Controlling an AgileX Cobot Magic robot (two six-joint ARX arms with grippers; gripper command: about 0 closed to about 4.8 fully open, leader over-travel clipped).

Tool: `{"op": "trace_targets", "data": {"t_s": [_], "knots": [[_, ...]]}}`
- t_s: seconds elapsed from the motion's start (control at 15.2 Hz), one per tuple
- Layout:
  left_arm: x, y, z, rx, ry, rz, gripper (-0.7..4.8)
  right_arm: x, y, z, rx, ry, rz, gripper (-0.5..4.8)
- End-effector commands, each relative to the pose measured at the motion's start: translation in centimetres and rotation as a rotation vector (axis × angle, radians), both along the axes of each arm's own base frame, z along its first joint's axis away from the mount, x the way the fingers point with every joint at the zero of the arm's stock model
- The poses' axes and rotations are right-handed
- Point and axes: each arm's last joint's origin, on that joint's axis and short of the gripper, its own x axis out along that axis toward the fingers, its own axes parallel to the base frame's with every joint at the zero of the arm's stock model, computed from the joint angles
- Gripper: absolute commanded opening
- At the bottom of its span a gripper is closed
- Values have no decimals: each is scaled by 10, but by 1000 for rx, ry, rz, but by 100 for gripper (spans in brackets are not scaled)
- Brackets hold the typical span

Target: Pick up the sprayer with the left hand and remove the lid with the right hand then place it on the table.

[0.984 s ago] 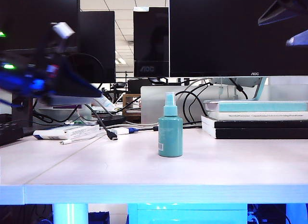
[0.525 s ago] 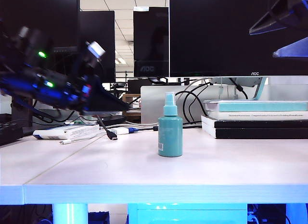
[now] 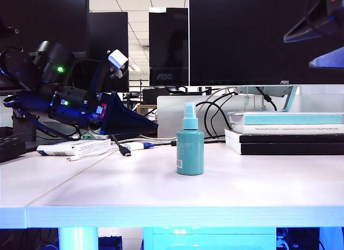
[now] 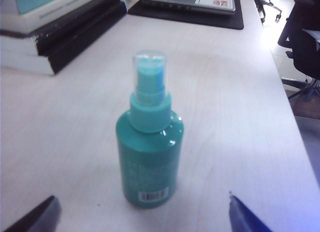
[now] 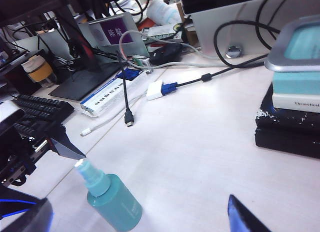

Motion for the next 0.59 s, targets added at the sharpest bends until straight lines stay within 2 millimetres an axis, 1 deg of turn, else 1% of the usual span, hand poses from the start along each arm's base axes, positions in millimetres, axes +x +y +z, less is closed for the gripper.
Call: {"op": "trace_targets", "data": {"t_s": [0.07, 0.13, 0.26, 0.39, 0.59], "knots": [[2, -16, -4, -19, -19, -56, 479, 5, 0, 1, -4, -36, 9, 479], [3, -29, -7, -18, -18, -85, 479, 7, 0, 0, -3, -43, 14, 479], [10, -45, -11, -1, -6, -70, 479, 7, 0, -1, 0, -36, 30, 479], [31, -57, -24, 3, 49, -53, 479, 7, 0, -1, -1, -38, 31, 479], [27, -65, -23, -6, 58, -85, 479, 7, 0, 0, -5, -50, 24, 479]]}}
